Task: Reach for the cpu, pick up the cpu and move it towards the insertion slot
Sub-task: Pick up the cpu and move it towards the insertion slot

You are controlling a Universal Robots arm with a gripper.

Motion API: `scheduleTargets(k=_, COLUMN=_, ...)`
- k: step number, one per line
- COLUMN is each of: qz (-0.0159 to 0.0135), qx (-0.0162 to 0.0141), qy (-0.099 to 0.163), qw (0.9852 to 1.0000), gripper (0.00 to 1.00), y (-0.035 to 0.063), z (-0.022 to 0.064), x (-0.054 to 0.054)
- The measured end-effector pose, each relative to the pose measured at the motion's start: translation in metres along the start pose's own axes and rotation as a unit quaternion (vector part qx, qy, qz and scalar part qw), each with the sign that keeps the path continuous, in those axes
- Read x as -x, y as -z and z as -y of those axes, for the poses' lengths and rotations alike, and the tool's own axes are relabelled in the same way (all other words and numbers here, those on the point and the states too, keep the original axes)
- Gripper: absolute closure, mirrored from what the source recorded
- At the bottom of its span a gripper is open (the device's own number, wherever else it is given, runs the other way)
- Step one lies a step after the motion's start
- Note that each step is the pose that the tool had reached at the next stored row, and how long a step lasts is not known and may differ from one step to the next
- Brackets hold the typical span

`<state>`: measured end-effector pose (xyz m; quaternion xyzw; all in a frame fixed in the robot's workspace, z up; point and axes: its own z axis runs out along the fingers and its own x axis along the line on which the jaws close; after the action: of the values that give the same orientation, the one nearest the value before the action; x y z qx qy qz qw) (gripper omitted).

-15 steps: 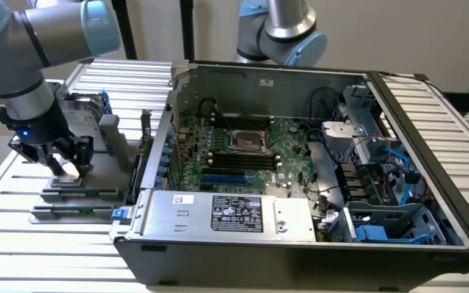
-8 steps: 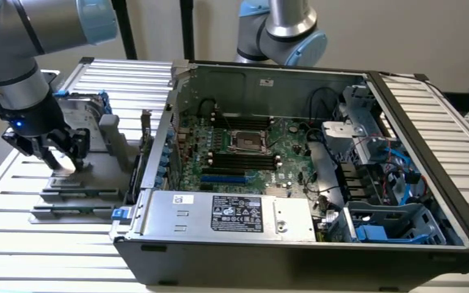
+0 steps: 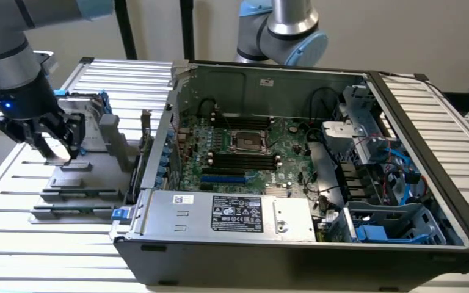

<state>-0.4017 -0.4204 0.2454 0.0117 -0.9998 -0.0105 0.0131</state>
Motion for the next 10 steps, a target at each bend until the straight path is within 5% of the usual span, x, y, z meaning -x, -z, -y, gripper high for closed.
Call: scheduleTargets(k=10, qz=-0.0002, qx=0.0000, qy=0.000, qw=1.0000, gripper=0.45, y=0.0461, z=0.0005, x=0.021)
